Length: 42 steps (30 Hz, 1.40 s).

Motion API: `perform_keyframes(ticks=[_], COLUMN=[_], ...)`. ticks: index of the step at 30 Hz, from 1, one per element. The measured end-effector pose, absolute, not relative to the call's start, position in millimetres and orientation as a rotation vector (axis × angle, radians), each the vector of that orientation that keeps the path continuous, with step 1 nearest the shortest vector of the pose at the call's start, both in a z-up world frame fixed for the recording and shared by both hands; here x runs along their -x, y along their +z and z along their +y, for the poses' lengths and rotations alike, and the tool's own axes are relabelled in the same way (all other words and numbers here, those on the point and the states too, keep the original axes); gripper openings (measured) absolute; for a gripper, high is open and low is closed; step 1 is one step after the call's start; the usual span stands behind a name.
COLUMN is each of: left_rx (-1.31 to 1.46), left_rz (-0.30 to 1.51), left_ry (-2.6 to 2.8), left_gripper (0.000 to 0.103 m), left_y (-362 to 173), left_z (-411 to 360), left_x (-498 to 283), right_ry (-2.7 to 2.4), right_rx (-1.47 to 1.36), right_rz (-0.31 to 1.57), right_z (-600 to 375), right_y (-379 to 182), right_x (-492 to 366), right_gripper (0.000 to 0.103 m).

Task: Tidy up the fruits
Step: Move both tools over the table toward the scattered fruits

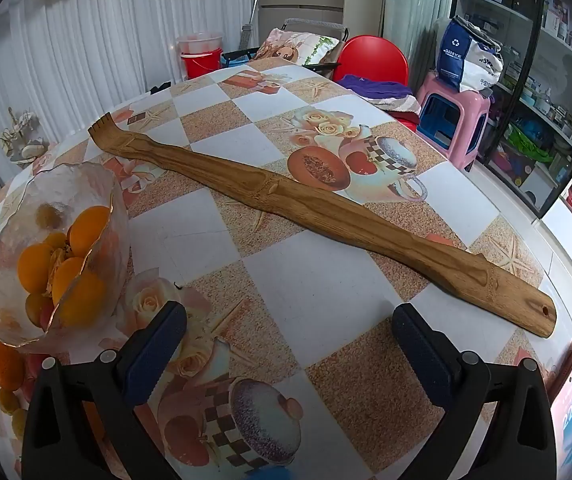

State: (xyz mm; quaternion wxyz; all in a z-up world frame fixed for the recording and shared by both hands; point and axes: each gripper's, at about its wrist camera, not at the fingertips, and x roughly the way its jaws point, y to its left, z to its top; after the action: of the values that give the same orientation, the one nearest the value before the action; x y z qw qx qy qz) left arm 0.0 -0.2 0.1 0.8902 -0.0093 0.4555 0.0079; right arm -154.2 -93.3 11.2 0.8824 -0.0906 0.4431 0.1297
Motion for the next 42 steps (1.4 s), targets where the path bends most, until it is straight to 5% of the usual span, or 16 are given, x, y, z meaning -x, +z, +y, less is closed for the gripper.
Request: perform_keyframes(ticks=[9, 18, 32, 42], left_rx=[0.032, 0.121, 0.137, 0.139], left_rz=[0.947, 1.000, 1.269, 1.248], left_ry=[0.056, 0.189, 0.273, 0.269], left_gripper=[0.103, 0.103, 0.103, 0.103], left_y=[37, 102, 96, 123], left_z=[19, 115, 146, 161], left_x=[23, 110, 236, 253], right_ry=[0.295, 0.280, 0.415, 0.457], right_rx=[0.234, 0.181, 0.148, 0.179], right_rz=[1.063, 1.160, 1.272, 1.302], right_z=[-93, -106, -41, -19], right_y=[15, 53, 114, 138], right_x=[148, 153, 159, 176], right_gripper=[0.103, 0.103, 0.103, 0.103])
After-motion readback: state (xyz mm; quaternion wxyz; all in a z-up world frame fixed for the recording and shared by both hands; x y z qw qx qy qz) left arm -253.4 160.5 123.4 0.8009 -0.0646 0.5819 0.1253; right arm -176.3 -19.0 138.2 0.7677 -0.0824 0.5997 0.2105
